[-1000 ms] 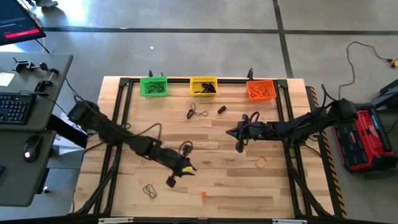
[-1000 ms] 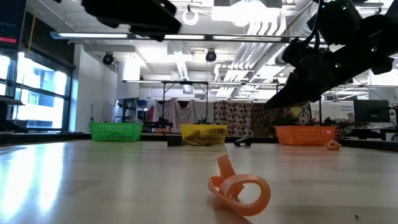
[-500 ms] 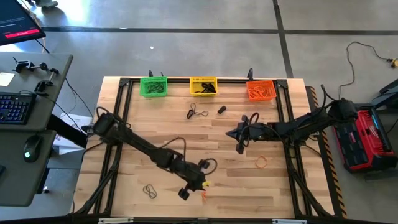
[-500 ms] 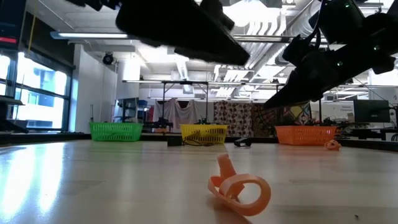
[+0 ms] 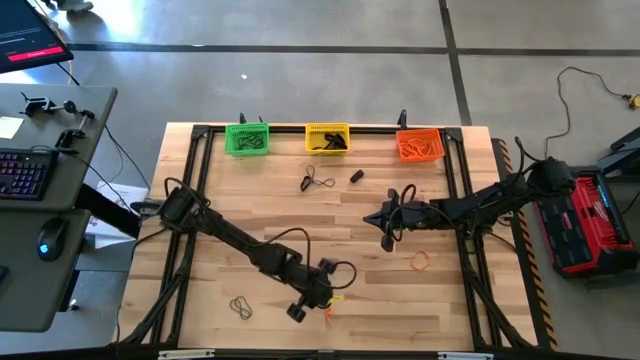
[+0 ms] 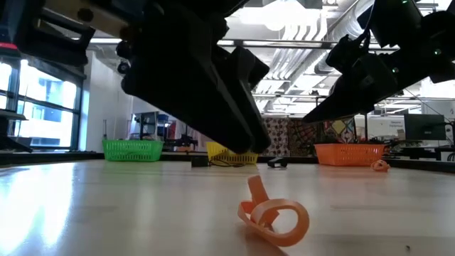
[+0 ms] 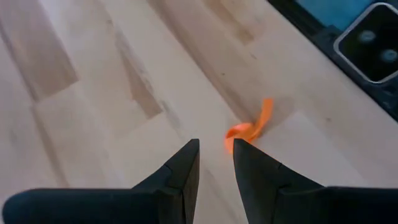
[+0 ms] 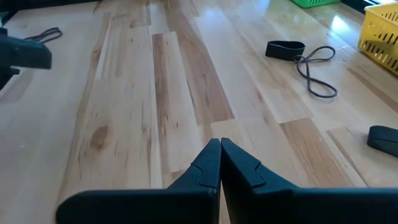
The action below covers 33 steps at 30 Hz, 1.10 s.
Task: Sort rubber bands into baskets
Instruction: Put the orange rubber band into the orange bin
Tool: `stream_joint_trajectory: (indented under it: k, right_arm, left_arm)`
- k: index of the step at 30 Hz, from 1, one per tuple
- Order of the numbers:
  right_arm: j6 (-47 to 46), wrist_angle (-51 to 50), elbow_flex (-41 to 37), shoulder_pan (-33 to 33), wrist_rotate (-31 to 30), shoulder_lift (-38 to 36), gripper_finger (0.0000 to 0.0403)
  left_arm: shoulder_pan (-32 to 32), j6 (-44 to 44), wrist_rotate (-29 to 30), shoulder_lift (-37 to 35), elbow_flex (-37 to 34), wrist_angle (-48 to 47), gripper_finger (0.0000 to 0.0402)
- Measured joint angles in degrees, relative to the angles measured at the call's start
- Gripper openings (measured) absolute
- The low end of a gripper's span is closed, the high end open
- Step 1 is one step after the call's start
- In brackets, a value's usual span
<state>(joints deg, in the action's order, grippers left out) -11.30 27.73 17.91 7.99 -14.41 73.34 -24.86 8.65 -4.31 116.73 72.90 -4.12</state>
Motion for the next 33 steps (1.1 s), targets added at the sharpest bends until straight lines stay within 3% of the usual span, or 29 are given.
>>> stream_joint_trajectory:
  k: [12, 33]
  right_arm:
    - [0.1, 0.4, 0.0, 0.0, 0.0, 0.0, 0.0]
    - [-0.2, -0.5, 0.0, 0.0, 0.0, 0.0, 0.0]
  left_arm:
    - [0.2, 0.5, -6.8, 4.5, 0.6, 4.6, 0.0091]
    - [1.3, 2.0, -7.1, 4.4, 1.4, 3.6, 0.009]
